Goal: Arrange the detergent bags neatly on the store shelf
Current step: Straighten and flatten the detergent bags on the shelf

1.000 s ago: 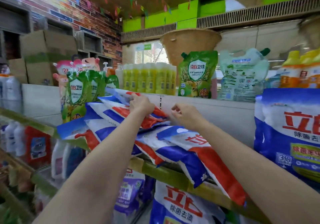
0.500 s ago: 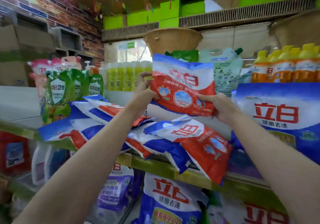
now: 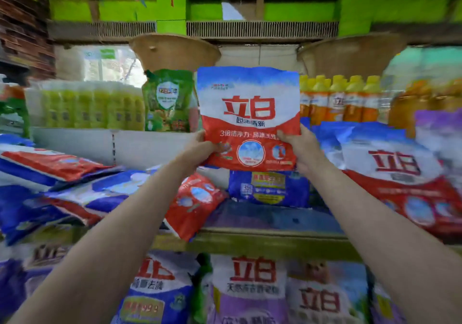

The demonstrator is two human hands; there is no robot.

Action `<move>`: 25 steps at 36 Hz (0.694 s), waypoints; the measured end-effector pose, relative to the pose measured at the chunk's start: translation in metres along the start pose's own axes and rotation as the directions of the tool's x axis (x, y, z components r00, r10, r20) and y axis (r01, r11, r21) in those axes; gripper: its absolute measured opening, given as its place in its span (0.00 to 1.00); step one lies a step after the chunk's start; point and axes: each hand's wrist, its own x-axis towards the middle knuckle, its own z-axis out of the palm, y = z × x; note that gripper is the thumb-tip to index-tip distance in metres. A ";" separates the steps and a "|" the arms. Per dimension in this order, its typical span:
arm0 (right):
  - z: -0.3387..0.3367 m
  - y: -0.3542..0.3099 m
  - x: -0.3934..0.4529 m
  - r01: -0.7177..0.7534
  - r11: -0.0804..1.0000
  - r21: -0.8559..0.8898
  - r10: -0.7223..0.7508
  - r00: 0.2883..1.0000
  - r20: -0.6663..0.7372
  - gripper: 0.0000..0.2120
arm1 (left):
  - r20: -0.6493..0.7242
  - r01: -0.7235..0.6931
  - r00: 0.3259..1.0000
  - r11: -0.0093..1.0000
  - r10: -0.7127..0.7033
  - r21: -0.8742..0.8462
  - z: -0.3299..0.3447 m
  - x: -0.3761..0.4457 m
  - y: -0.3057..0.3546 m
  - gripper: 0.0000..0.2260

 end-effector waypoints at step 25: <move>-0.203 -0.099 -0.090 -0.192 0.899 -0.392 0.217 0.976 0.021 0.21 | 0.085 0.058 0.995 0.997 -0.053 -0.054 0.227 -0.051 0.013 0.15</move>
